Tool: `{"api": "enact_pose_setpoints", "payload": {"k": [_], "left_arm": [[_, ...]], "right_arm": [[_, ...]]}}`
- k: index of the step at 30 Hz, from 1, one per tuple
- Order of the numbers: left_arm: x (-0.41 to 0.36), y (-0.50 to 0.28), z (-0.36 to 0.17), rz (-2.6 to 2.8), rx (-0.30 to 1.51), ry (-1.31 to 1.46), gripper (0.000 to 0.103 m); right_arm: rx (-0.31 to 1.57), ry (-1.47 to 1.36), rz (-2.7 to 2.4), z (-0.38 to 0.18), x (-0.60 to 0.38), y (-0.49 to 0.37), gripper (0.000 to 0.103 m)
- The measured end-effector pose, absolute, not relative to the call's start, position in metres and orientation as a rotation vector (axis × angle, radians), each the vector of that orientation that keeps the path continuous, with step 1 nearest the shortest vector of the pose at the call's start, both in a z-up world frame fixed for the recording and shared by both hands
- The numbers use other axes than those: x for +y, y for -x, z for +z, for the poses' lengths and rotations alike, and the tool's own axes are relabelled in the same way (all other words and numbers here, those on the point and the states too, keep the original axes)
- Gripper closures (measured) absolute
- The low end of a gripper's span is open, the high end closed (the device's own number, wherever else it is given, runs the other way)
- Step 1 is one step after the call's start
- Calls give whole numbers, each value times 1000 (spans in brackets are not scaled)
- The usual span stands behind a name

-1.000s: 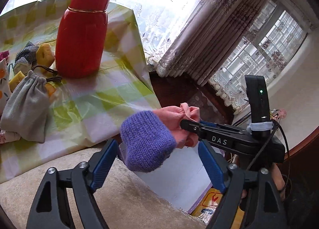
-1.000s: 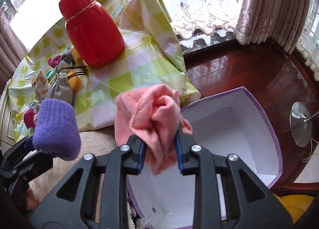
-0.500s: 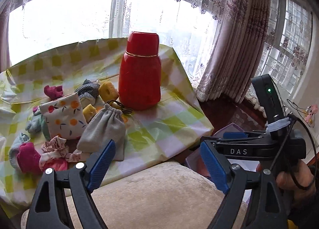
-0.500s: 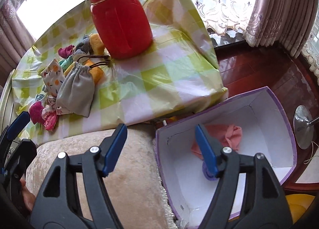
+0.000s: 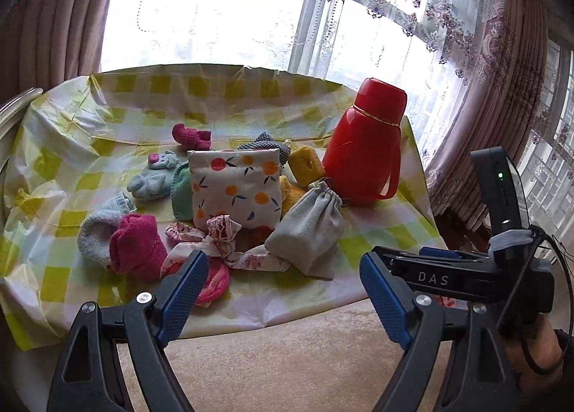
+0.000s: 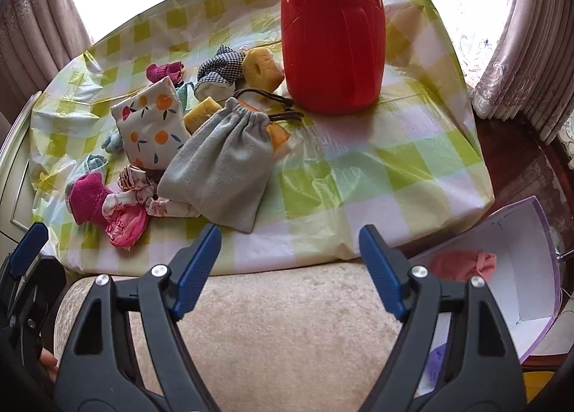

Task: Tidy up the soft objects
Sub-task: 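Move both open tools back over the soft items on the bed, then grasp the magenta knit hat with the left tool while the right tool grasps the grey drawstring bag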

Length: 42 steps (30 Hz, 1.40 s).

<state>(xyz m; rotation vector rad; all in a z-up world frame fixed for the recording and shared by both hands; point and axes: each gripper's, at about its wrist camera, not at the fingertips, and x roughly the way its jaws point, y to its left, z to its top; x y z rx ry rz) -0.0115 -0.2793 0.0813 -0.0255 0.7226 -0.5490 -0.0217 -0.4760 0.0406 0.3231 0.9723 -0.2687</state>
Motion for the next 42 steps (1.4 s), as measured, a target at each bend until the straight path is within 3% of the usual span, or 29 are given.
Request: {"api": "enact_pose_setpoints", "payload": {"k": [14, 24, 33, 35, 37, 42], "left_arm": [[-197, -26, 49, -301, 814, 227, 25], [-188, -77, 28, -158, 882, 189, 26], [-205, -111, 3, -144, 950, 126, 26], [-210, -113, -2, -150, 959, 105, 32], [-215, -113, -7, -157, 974, 81, 51], [-217, -108, -9, -164, 964, 77, 69]], "right_arm": [[873, -133, -229, 34, -430, 1, 22], [908, -218, -227, 20, -445, -26, 21], [867, -343, -180, 17, -452, -51, 13], [875, -382, -178, 13, -455, -60, 12], [891, -422, -176, 7, -460, -67, 12], [953, -536, -168, -16, -476, -76, 16]]}}
